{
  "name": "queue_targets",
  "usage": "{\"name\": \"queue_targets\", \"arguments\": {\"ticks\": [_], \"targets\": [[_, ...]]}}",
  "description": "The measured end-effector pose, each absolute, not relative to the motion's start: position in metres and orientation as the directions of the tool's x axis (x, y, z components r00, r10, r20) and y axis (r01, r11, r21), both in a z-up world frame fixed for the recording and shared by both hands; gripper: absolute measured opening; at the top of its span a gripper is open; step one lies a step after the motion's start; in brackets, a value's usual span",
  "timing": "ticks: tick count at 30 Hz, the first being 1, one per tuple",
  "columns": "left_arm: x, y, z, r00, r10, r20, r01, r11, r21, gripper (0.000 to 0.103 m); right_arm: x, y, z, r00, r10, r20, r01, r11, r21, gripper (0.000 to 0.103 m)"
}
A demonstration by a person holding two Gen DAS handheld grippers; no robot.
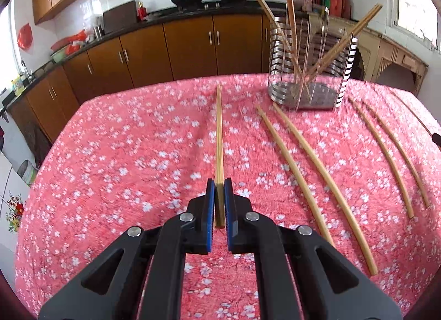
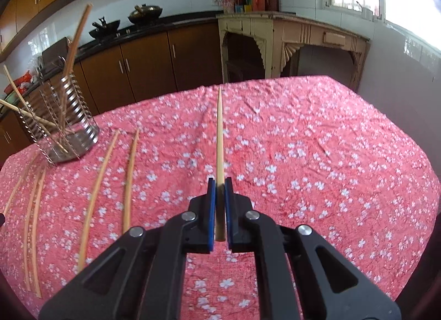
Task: Organize utensils
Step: 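Lift both held chopsticks upright and carry them over the wire holder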
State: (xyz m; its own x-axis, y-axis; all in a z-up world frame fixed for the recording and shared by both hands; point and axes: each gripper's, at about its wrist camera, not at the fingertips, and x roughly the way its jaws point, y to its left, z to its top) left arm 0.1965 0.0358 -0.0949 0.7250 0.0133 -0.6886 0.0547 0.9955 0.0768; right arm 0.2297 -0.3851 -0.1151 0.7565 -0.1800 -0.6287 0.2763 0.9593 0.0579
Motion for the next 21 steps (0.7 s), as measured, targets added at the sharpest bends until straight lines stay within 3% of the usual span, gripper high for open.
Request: {"name": "queue_targets", "arguments": {"ticks": [21], "targets": [[0.158,0.056,-0.001,0.907,-0.051,-0.419,0.05,0.999,-0.013,0.007,0.193,-0.369,-0.024,0.91,-0.15,-0.387,0.208,0.971,0.113,0.007]]}}
